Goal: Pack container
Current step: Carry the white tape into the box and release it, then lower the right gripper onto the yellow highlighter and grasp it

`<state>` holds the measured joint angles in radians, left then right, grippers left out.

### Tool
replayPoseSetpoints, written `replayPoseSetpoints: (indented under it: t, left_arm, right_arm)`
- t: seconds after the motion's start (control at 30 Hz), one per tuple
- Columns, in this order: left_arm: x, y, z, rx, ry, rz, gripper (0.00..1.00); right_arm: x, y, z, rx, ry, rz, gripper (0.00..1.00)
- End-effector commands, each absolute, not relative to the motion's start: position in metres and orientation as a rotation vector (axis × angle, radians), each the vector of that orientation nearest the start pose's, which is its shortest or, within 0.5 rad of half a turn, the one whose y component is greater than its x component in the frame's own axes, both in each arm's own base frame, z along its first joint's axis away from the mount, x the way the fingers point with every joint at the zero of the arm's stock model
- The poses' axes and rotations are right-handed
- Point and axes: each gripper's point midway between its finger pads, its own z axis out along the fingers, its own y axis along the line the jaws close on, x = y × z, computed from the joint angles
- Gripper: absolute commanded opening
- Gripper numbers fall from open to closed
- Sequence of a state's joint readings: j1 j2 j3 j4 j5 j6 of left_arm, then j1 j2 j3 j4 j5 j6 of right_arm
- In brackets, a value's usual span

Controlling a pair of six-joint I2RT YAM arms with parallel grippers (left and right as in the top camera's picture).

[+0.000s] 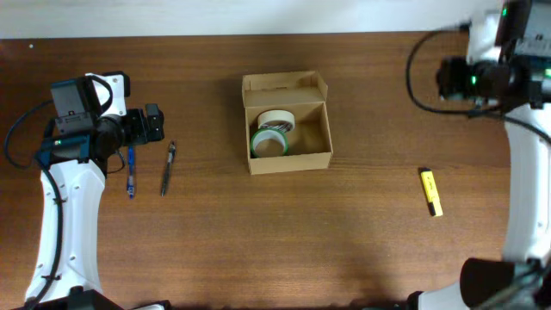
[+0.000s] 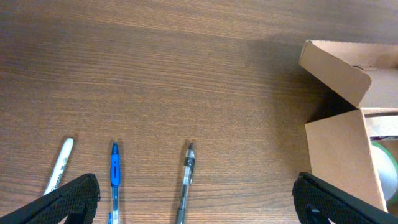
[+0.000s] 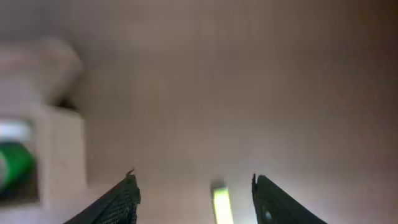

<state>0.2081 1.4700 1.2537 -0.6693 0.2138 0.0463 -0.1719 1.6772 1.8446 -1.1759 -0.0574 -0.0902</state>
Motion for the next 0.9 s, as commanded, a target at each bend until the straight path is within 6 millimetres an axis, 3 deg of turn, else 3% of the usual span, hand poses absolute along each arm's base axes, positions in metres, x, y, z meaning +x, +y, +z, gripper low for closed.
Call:
replayPoseSetpoints:
  t: [0.0,0.07,0.13,0.27,0.4,0.73,0.87]
  left_arm:
    - [0.401,0.046,0.199,-0.076,2.424,-0.155,0.99]
    - [0.401,0.046,0.199,-0.076,2.424,-0.155,0.99]
    - [0.401,0.046,0.199,-0.076,2.424,-0.155,0.99]
    - [0.401,0.046,0.199,-0.076,2.424,-0.155,0.99]
    - [0.401,0.046,0.199,-0.076,2.424,-0.155,0.99]
    - [0.401,0.046,0.199,-0.076,2.424,-0.155,0.99]
    - [0.401,0.046,0.199,-0.076,2.424,-0.155,0.99]
  right_arm:
    - [0.371,-0.075,0.186,0.298,2.789,0.085,0.55]
    - [0.355,-0.082,0.153,0.300,2.861,0.089,0.56]
    - [0.345,-0.087,0.134,0.265,2.903,0.083,0.61]
    - [0.325,-0.096,0.103,0.293,2.961,0.084,0.62]
    - [0.317,-0.100,0.088,0.276,2.978,0.085,0.62]
    - [0.310,-0.102,0.074,0.234,3.025,0.066,0.63]
    - [0.309,-0.102,0.056,0.233,3.074,0.082,0.63]
